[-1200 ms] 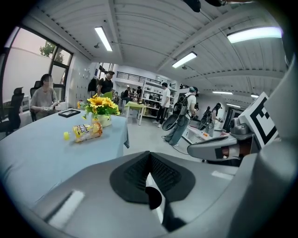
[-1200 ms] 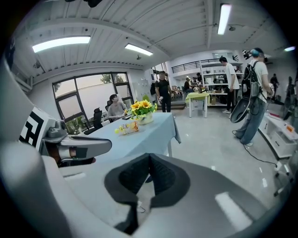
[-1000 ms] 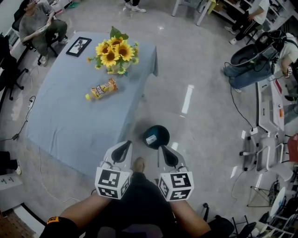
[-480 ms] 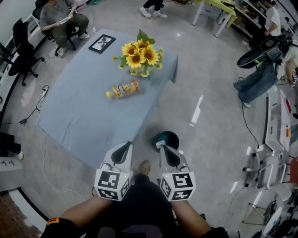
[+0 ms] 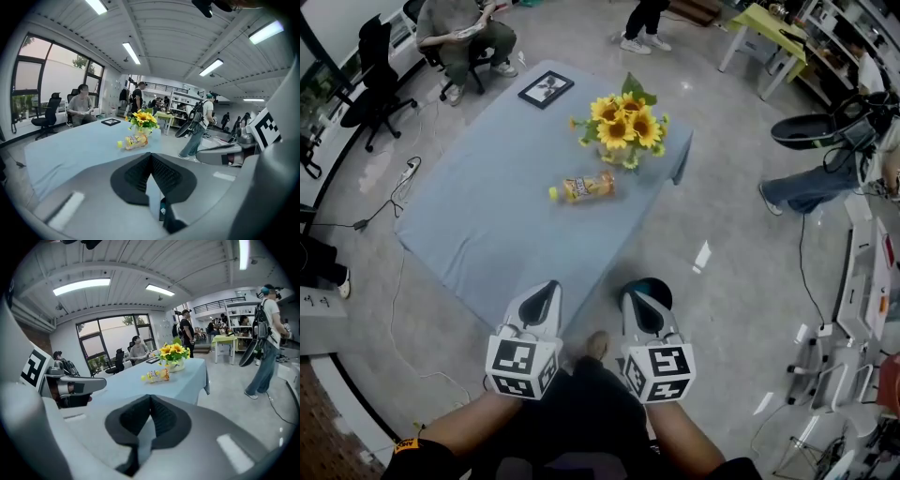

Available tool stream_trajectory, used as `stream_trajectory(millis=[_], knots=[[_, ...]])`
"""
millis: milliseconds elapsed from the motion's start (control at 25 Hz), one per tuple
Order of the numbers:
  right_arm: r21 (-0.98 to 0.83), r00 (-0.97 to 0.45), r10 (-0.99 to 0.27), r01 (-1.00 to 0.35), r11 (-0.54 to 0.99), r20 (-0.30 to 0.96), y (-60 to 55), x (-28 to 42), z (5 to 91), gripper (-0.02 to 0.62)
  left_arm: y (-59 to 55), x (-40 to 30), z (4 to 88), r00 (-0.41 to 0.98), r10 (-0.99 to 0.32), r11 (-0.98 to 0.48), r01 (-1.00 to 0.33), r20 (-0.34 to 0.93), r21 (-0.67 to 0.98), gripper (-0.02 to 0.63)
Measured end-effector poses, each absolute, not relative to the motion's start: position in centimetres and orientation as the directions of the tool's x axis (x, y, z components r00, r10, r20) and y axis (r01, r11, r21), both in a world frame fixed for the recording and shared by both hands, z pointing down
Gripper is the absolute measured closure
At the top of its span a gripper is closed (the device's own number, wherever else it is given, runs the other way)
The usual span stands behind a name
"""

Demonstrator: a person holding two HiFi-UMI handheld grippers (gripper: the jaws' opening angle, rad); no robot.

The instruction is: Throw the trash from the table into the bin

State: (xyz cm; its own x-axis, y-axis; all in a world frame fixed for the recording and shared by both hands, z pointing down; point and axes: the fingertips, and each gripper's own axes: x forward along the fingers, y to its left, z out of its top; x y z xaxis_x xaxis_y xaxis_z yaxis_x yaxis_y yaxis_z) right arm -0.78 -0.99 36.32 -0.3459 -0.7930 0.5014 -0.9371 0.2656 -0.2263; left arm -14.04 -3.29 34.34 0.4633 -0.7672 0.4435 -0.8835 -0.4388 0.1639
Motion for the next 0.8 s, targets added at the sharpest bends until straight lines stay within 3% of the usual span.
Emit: stream_trajectory(millis=[800], knots=[[-0.165,-0.397,-0.763,-0.916,0.366,0.511,-5.9,-6.4,34.1,0.597,-7.6,-19.5,32.0,0.415,-0.812,-0.385,-0.909,0.410,0.158,0.598]])
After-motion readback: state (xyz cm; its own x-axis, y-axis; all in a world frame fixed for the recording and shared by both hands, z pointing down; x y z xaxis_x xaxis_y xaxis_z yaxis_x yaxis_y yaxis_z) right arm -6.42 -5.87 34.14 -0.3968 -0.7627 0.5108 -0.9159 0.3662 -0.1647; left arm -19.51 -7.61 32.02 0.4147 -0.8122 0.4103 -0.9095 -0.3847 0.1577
